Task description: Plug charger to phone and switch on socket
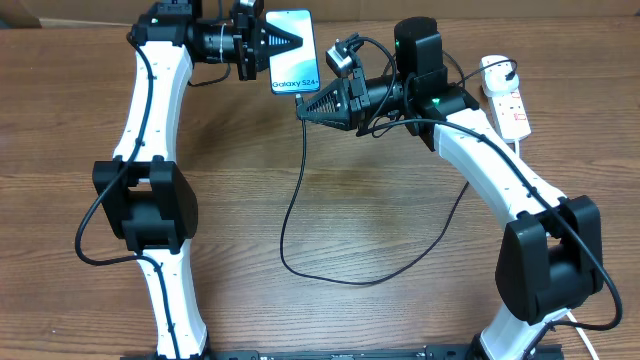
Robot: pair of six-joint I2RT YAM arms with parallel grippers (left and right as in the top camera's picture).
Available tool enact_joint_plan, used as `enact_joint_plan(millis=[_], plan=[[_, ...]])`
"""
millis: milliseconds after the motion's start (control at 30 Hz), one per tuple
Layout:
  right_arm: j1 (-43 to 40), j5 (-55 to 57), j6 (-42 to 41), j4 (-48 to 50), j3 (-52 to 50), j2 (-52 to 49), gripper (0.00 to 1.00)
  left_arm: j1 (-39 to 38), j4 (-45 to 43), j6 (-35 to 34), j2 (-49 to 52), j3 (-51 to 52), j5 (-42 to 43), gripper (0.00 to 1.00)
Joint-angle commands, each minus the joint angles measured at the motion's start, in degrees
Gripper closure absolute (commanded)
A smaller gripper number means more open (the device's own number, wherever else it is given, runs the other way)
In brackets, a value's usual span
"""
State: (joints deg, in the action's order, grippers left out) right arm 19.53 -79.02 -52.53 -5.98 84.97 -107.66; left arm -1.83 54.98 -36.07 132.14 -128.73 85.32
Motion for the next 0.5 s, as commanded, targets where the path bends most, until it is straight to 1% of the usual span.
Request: enact_joint_plan(millis=[0,467], plan=[[-0.2,0.6,-0.2,0.4,0.5,0.2,0.96,0.3,-0.2,-0.2,-0.8,-1.2,3.3,0.96],[-0.2,1.0,-0.2,0.4,0.5,0.2,0.96,0.3,-0.2,-0.2,-0.8,-1.2,3.3,0.96]])
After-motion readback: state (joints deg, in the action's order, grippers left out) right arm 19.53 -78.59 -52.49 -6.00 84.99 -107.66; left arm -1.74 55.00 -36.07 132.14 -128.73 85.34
